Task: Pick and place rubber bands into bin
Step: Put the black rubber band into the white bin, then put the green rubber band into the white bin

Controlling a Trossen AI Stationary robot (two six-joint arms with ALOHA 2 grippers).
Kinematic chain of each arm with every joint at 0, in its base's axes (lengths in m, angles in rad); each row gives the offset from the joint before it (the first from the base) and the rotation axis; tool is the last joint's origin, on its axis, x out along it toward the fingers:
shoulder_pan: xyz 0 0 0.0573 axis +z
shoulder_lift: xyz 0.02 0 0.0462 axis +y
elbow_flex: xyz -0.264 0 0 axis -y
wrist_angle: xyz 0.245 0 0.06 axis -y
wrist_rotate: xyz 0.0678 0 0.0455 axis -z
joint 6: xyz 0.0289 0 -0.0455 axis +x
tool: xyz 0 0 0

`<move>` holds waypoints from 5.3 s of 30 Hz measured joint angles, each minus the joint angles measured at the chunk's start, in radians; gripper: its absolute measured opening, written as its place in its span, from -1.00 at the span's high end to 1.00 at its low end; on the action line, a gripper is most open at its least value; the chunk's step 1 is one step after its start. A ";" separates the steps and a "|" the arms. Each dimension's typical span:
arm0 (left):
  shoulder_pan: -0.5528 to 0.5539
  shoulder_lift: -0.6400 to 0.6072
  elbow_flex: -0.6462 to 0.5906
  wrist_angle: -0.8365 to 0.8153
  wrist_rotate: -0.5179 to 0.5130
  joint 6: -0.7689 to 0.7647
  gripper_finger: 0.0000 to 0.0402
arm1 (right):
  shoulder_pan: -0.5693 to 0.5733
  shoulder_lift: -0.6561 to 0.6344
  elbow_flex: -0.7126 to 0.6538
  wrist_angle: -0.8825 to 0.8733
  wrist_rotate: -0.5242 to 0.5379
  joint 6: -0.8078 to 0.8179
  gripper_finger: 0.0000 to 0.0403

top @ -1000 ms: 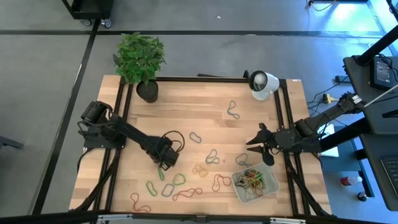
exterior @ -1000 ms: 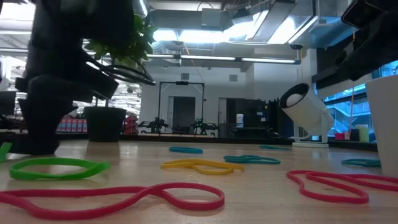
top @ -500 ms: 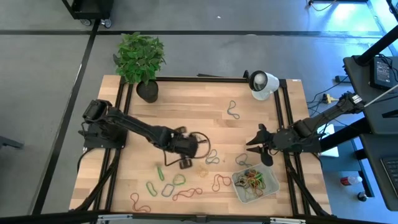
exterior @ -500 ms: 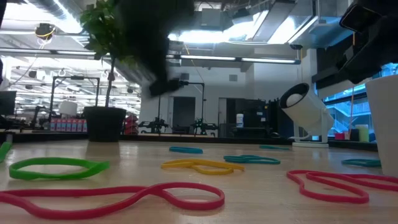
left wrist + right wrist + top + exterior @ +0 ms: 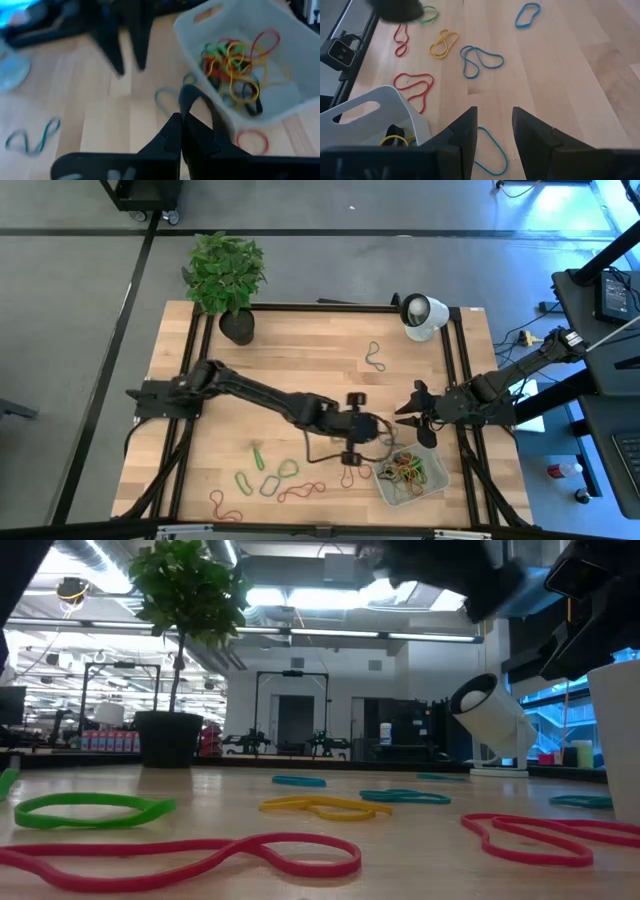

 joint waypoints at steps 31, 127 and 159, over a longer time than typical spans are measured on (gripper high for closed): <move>-0.005 0.319 0.246 0.232 0.131 -0.012 0.41 | 0.000 -0.001 0.000 -0.010 0.000 0.012 0.38; -0.314 -0.385 -0.601 -0.141 -0.217 -1.105 0.99 | -0.001 0.000 0.000 -0.016 0.057 0.000 0.38; -0.060 0.291 0.170 0.270 0.232 -0.240 0.84 | -0.001 0.001 0.000 -0.009 0.061 0.033 0.38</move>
